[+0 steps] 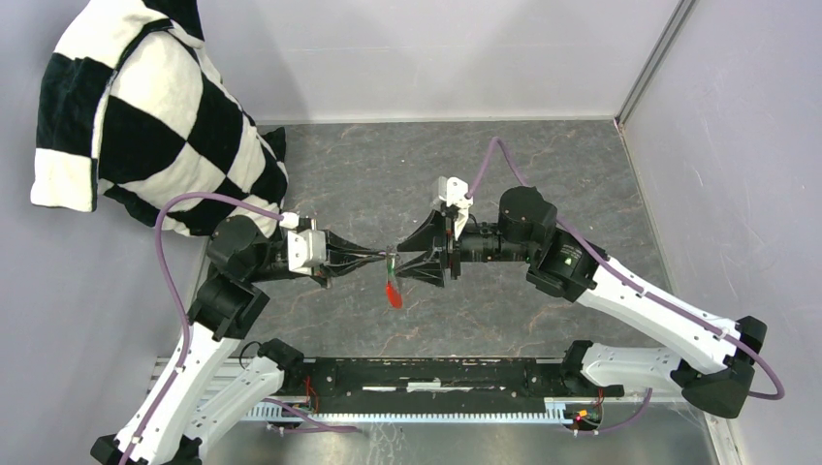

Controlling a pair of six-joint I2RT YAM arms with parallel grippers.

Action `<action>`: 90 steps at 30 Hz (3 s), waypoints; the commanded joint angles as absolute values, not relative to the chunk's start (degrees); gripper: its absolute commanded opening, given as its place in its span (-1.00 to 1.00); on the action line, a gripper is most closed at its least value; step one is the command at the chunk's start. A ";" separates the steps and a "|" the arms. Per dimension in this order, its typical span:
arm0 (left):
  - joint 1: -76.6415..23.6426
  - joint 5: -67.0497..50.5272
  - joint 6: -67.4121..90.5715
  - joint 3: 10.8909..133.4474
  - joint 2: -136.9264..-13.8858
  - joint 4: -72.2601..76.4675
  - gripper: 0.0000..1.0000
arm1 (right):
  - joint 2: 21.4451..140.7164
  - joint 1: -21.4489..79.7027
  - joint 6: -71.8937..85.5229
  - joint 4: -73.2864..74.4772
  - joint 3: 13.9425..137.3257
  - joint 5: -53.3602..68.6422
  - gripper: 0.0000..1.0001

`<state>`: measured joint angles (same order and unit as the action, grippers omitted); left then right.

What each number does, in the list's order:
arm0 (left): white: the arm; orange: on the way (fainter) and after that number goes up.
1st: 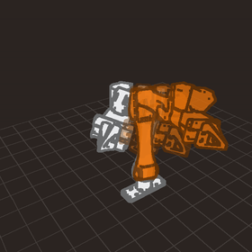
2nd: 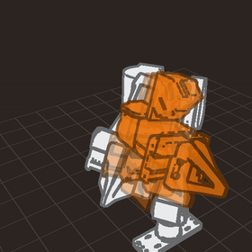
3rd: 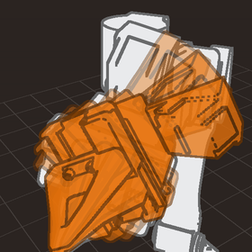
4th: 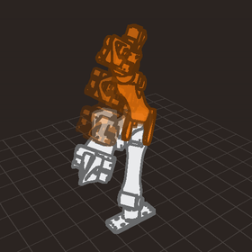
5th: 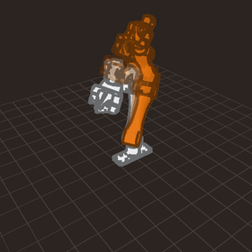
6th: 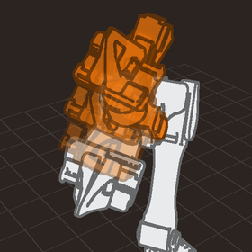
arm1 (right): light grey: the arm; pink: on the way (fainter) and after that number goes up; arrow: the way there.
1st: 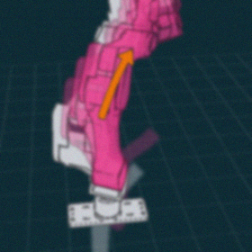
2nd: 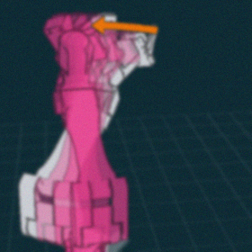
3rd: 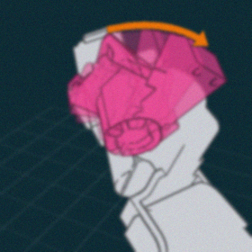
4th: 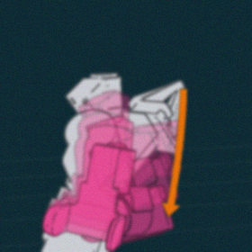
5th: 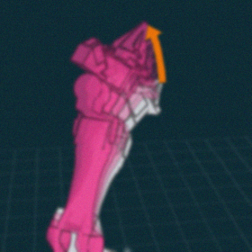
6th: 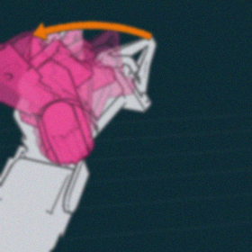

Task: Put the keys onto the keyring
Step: Adjust the key on the keyring.

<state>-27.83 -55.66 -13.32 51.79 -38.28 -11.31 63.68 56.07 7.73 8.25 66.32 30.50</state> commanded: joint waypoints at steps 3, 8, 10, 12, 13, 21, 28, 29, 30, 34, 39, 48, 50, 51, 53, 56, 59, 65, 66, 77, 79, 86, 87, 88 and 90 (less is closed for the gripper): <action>-28.04 -57.09 -11.19 52.95 -38.30 -8.07 -0.96 | 62.32 55.28 11.19 0.41 65.42 33.76 0.00; -28.07 -57.20 -12.24 53.17 -38.15 -8.85 -0.96 | 62.49 54.76 11.80 -1.40 65.47 34.87 -0.22; -28.04 -57.21 -12.38 53.14 -38.00 -8.96 -0.96 | 62.61 54.45 12.07 -1.49 65.44 35.36 -0.43; -28.09 -57.16 -12.54 53.11 -37.93 -8.86 -0.96 | 62.64 54.09 12.22 -0.95 65.57 35.47 -0.70; -28.06 -57.20 -12.64 53.11 -37.89 -8.80 -0.96 | 62.67 53.84 12.16 -0.68 65.49 35.42 -0.83; -28.05 -57.07 -12.44 53.09 -37.71 -7.69 -0.96 | 61.90 52.95 11.44 2.49 64.50 35.56 -1.00; -28.07 -57.14 -11.40 53.11 -37.88 -6.36 -0.96 | 61.96 52.77 11.47 3.26 62.94 36.38 -1.00; -28.06 -57.17 -11.27 53.09 -37.95 -6.24 -0.96 | 62.09 52.77 11.72 2.83 62.70 36.60 -1.00; -28.04 -57.33 -11.08 53.09 -37.97 -6.16 -0.96 | 62.45 52.76 12.06 2.35 62.43 37.09 -1.00; -28.11 -57.85 -10.62 53.30 -38.22 -5.75 -0.96 | 64.26 52.70 13.88 0.43 62.05 39.78 -0.99; -28.07 -59.15 -10.33 53.43 -38.50 -5.71 -0.96 | 66.12 52.72 14.80 -2.57 63.08 41.20 -1.00; -28.07 -62.68 -8.72 54.67 -39.57 -5.74 -0.96 | 68.72 52.71 13.94 -1.22 64.85 42.19 -0.88; -28.08 -63.79 -8.08 55.08 -40.11 -5.71 -0.96 | 69.02 52.69 13.05 -0.21 65.57 42.32 -0.78; -28.12 -63.81 -7.93 55.10 -40.10 -5.71 -0.96 | 69.16 52.73 12.05 1.46 66.29 42.16 -0.70; -28.09 -63.50 -8.45 55.15 -39.79 -6.10 -0.96 | 68.87 52.73 9.88 4.09 67.92 41.66 -0.59; -28.07 -63.24 -10.15 55.17 -39.41 -7.88 -0.96 | 66.76 52.73 6.38 6.92 69.31 38.78 -0.33; -28.10 -63.28 -10.69 55.28 -39.21 -8.60 -0.96 | 64.52 52.75 3.81 8.55 69.97 36.94 -0.06; -28.04 -63.10 -10.54 55.33 -39.29 -8.15 -0.96 | 63.72 52.70 4.73 5.50 68.69 39.67 0.03; -28.09 -62.98 -10.38 55.29 -39.29 -8.08 -0.96 | 63.80 52.70 5.23 4.22 68.37 40.40 0.03; -28.08 -61.62 -10.19 54.71 -38.59 -7.46 -0.96 | 66.53 52.79 10.55 -4.68 66.25 44.55 -0.30; -28.04 -61.58 -9.98 54.59 -38.66 -7.13 -0.96 | 66.84 52.77 10.73 -4.90 65.84 44.56 -0.37; -28.05 -61.69 -9.75 54.50 -38.63 -6.99 -0.96 | 67.56 52.82 10.71 -4.19 65.87 44.03 -0.68; -28.07 -61.70 -9.71 54.42 -38.66 -6.99 -0.96 | 67.67 52.86 10.86 -4.37 65.91 44.03 -0.78; -28.06 -61.68 -9.72 54.41 -38.67 -7.00 -0.96 | 67.80 52.81 11.15 -4.68 65.84 44.19 -0.87; -28.07 -61.53 -9.83 54.32 -38.67 -7.06 -0.96 | 68.09 52.82 11.82 -5.52 65.87 44.54 -0.99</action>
<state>-27.86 -61.25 -10.90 53.08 -39.05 -10.04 67.26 52.73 10.66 -2.17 65.87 44.51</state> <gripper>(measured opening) 0.032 0.038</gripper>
